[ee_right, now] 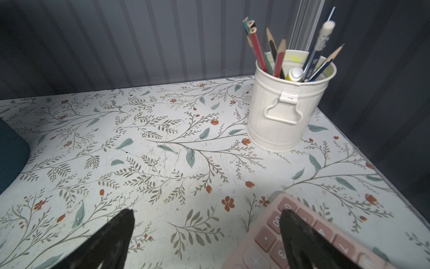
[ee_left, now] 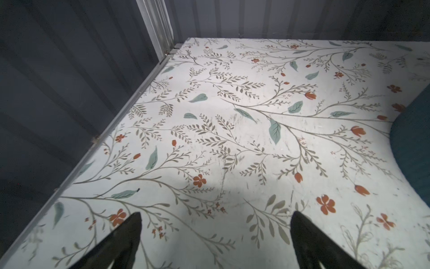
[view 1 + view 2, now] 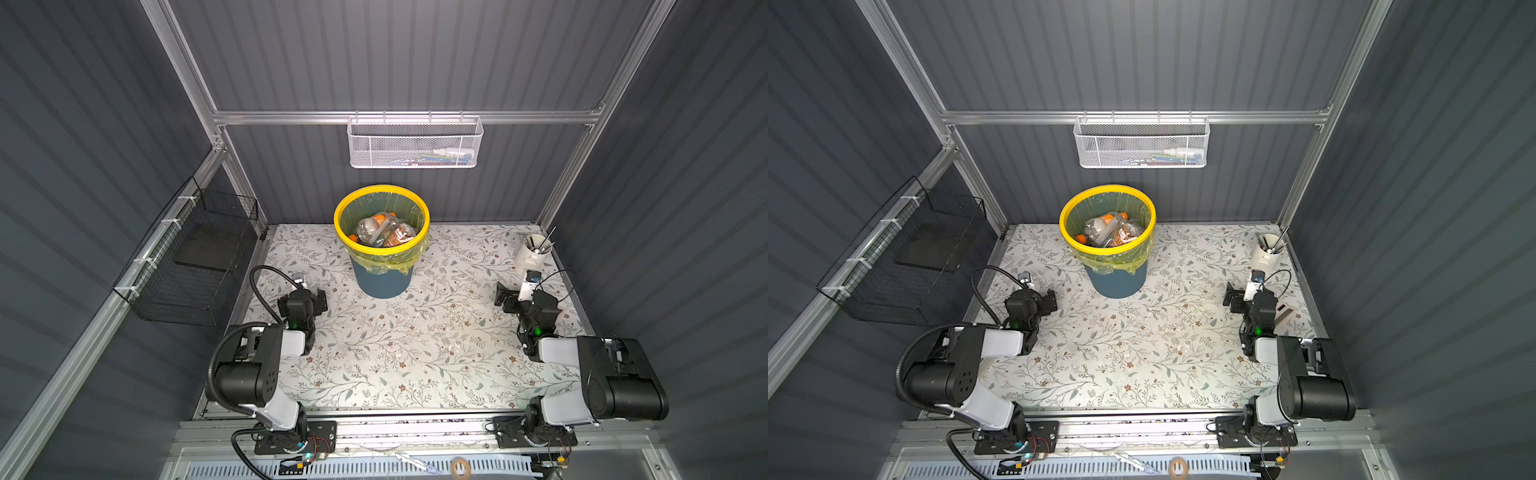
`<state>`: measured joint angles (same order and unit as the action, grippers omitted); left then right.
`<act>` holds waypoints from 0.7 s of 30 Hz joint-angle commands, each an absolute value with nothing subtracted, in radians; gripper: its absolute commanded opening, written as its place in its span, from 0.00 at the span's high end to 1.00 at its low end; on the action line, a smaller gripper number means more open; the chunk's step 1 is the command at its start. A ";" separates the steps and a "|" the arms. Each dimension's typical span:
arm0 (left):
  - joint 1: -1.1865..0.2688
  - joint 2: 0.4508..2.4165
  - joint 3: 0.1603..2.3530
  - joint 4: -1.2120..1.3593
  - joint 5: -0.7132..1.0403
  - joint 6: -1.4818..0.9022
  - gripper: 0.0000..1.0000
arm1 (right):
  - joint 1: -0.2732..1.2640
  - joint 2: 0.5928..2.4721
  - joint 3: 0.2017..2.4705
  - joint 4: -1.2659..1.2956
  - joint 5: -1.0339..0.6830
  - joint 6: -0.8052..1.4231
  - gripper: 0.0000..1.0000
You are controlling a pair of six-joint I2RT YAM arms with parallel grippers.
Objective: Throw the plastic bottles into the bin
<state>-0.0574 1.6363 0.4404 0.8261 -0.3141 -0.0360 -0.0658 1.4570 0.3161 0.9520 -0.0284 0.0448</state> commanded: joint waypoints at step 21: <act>-0.043 1.717 0.475 0.900 -0.133 0.006 0.01 | -0.072 1.462 0.328 0.976 -0.038 0.054 0.01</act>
